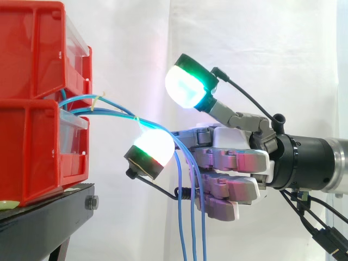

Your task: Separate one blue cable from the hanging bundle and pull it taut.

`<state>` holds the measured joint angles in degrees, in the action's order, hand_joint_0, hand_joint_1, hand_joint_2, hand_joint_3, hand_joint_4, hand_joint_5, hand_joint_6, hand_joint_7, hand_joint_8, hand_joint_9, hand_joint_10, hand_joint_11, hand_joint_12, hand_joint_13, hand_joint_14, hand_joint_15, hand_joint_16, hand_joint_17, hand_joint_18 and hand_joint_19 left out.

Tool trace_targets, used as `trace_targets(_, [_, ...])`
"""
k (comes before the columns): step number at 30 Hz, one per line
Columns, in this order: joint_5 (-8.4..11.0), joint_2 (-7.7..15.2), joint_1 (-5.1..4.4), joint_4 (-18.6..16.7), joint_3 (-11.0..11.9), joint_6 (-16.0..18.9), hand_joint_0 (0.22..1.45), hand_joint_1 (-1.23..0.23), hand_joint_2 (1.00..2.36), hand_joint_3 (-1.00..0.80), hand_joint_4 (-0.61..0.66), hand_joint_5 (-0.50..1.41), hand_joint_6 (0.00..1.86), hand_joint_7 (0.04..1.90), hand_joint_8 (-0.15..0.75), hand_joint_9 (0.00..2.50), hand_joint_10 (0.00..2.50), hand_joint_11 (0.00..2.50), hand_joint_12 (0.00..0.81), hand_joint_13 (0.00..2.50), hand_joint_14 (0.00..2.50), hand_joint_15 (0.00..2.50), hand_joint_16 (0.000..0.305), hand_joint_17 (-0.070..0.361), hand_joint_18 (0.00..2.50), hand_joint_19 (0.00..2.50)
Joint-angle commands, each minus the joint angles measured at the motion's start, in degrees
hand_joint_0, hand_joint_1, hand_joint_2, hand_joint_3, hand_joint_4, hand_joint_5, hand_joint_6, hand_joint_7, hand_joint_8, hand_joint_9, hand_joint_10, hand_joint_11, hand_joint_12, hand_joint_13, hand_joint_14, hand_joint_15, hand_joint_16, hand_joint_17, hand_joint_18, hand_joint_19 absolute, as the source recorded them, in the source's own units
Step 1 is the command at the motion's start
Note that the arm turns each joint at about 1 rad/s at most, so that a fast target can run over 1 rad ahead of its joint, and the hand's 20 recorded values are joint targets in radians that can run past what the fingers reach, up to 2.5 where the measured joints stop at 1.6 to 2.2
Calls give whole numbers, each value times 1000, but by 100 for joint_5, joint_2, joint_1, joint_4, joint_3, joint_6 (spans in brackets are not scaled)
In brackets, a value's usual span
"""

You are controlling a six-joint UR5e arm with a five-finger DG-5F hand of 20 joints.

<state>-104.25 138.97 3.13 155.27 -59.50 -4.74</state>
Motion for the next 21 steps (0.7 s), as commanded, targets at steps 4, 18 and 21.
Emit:
trace_targets(4, [19,-2,3,3,0,0,602,-404,1000,-500,77,131,505,1192,106,1901,14,299,257,1660,15,361,60,136,2157,334])
trace_targets(18, [326,-2,12,118,0,8,510,-434,1000,-499,149,123,505,1183,134,1867,10,204,270,1657,15,339,75,168,2154,273])
trace_targets(21, [441,-2,12,118,0,8,530,-460,1002,-476,109,132,505,1213,115,1924,10,208,258,1666,14,337,73,165,2129,278])
